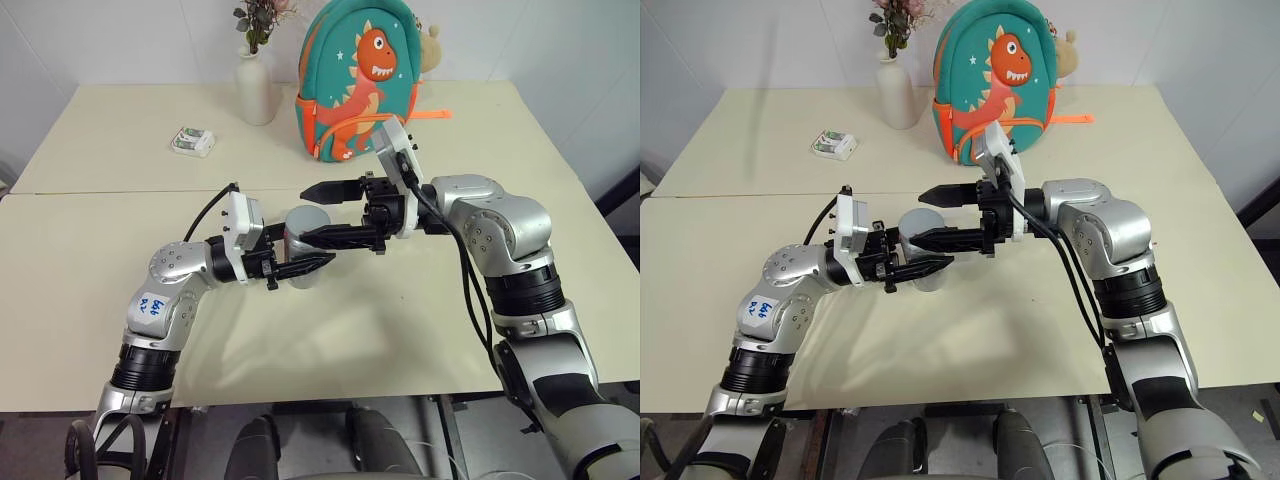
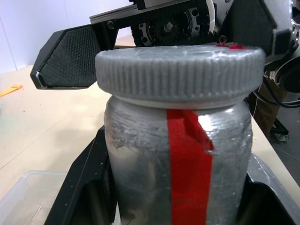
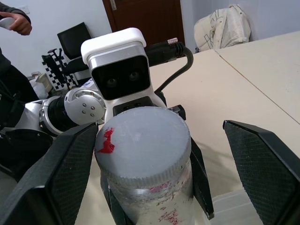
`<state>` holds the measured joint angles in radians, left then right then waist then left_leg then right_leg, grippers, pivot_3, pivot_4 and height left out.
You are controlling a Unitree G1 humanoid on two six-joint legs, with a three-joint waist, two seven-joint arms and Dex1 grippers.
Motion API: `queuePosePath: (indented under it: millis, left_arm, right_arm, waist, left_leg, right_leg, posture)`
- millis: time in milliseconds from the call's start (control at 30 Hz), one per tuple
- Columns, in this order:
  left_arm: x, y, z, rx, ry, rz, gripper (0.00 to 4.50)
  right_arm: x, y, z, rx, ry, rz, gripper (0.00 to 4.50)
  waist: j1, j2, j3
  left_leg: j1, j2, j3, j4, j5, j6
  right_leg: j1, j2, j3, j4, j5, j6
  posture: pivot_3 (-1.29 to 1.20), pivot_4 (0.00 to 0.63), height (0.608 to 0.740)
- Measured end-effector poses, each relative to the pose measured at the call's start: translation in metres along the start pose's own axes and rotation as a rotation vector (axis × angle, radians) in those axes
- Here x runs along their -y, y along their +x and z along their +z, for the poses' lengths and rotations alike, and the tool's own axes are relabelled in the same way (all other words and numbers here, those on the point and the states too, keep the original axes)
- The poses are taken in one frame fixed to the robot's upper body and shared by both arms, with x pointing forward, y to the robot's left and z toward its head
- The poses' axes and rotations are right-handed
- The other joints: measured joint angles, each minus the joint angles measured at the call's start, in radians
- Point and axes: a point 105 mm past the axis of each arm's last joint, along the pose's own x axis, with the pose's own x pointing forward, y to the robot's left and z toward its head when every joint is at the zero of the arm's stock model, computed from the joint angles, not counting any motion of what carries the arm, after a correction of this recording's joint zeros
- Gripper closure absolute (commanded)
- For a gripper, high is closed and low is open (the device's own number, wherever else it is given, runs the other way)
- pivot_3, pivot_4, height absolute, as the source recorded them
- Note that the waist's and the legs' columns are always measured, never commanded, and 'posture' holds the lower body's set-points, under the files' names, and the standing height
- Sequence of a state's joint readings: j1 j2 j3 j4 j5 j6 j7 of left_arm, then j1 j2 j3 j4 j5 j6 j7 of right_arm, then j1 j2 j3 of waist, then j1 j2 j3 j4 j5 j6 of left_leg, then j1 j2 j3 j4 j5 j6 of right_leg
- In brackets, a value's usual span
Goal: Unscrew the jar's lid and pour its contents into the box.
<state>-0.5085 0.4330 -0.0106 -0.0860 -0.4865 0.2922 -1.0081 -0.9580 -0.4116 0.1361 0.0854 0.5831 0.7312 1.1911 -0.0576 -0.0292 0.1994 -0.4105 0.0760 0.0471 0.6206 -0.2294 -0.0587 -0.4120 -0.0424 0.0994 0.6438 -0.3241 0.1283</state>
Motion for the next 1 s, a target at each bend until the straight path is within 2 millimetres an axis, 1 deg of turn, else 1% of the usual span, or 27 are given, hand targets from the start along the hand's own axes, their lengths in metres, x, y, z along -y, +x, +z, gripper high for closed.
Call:
queuePosePath:
  millis: [733, 767, 800, 933, 967, 1000]
  left_arm:
    - [-0.0004, 0.0, 0.0, 0.0, 0.0, 0.004, 2.25]
    - [-0.0005, 0.0, 0.0, 0.0, 0.0, 0.005, 2.25]
    - [-0.0005, 0.0, 0.0, 0.0, 0.0, 0.005, 2.25]
    - [-0.0017, -0.0004, 0.0004, 0.001, 0.001, 0.015, 2.25]
    - [-0.0017, -0.0004, 0.0004, 0.001, 0.001, 0.015, 2.25]
    - [-0.0017, -0.0004, 0.0003, 0.001, 0.001, 0.015, 2.25]
  right_arm:
    - [-0.004, 0.0053, 0.0003, 0.016, -0.009, 0.039, 0.01]
    - [-0.0042, 0.0056, 0.0003, 0.017, -0.009, 0.041, 0.39]
    - [-0.0043, 0.0058, 0.0002, 0.017, -0.009, 0.042, 0.59]
    - [-0.0056, 0.0064, -0.0002, 0.015, -0.009, 0.055, 1.89]
    - [-0.0056, 0.0064, -0.0004, 0.015, -0.008, 0.055, 1.98]
    - [-0.0055, 0.0064, -0.0005, 0.015, -0.008, 0.056, 1.98]
  waist:
    - [0.0, 0.0, 0.0]
    - [0.0, 0.0, 0.0]
    - [0.0, 0.0, 0.0]
    - [0.0, 0.0, 0.0]
    - [0.0, 0.0, 0.0]
    - [0.0, 0.0, 0.0]
  left_leg:
    - [0.0, 0.0, 0.0, 0.0, 0.0, 0.0]
    - [0.0, 0.0, 0.0, 0.0, 0.0, 0.0]
    - [0.0, 0.0, 0.0, 0.0, 0.0, 0.0]
    - [0.0, 0.0, 0.0, 0.0, 0.0, 0.0]
    - [0.0, 0.0, 0.0, 0.0, 0.0, 0.0]
    - [0.0, 0.0, 0.0, 0.0, 0.0, 0.0]
  right_leg:
    - [0.0, 0.0, 0.0, 0.0, 0.0, 0.0]
    - [0.0, 0.0, 0.0, 0.0, 0.0, 0.0]
    - [0.0, 0.0, 0.0, 0.0, 0.0, 0.0]
    - [0.0, 0.0, 0.0, 0.0, 0.0, 0.0]
    - [0.0, 0.0, 0.0, 0.0, 0.0, 0.0]
    - [0.0, 0.0, 0.0, 0.0, 0.0, 0.0]
  posture:
    - [0.0, 0.15, 0.74]
    - [0.0, 0.15, 0.74]
    - [0.0, 0.15, 0.74]
    - [0.0, 0.15, 0.74]
    - [0.0, 0.15, 0.74]
    - [0.0, 0.15, 0.74]
